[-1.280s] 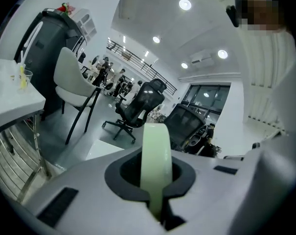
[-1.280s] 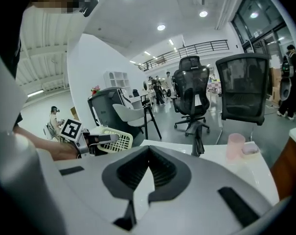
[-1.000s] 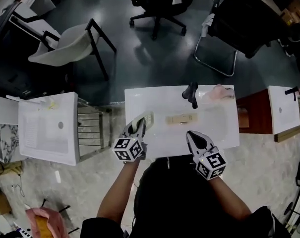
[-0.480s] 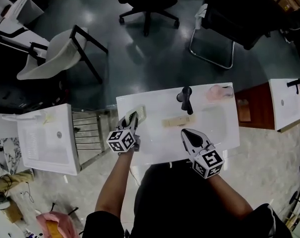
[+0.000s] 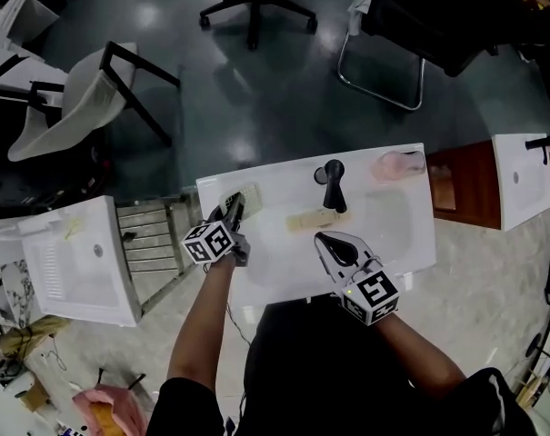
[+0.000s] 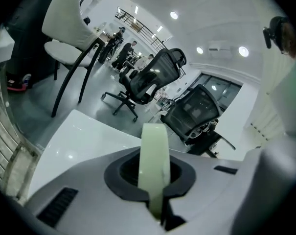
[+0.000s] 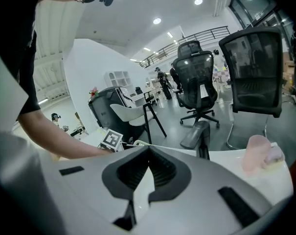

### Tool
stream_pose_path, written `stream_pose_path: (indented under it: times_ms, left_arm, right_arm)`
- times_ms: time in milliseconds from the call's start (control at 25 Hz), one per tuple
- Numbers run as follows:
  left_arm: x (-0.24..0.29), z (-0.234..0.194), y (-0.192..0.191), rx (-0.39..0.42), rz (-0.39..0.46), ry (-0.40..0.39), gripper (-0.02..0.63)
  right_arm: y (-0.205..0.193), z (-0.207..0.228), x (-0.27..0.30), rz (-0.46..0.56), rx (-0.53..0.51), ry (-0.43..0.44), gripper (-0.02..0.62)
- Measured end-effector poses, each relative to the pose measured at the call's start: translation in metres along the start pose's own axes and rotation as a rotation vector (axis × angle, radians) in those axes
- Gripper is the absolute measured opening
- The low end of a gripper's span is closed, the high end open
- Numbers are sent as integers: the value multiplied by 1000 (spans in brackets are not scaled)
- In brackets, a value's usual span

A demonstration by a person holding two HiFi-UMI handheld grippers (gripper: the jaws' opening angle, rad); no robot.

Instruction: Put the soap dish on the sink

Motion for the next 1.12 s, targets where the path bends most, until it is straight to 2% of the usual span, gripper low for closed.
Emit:
stream_pose_path:
  times_ms: [120, 240, 400, 480, 760, 1120]
  left_arm:
    - [8, -7, 2, -40, 0, -2, 18]
    - [13, -14, 6, -33, -6, 31, 18]
    - [15, -20, 12, 37, -30, 95, 42]
    - [17, -22, 12, 74, -60, 119, 114]
    - [20, -29, 13, 238, -133, 250, 216]
    - [23, -32, 17, 339, -167, 360, 273]
  right_arm:
    - [0, 6, 5, -6, 2, 4, -2]
    - [-1, 12, 7, -13, 3, 5, -2]
    - [-3, 19, 11, -26, 5, 8, -2]
    - [-3, 22, 13, -31, 1, 8, -2]
    - [3, 30, 16, -28, -6, 1, -2]
    - [3, 31, 13, -32, -6, -8, -2]
Point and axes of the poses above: the fingertips, and each gripper's own axes: x forward along the fingers, z to its right, y out of its top, the point moved 5 cm from there along -x, backward along the fingers, and after that the axes turned 11 degrees about -x, right-handed, at the moved point
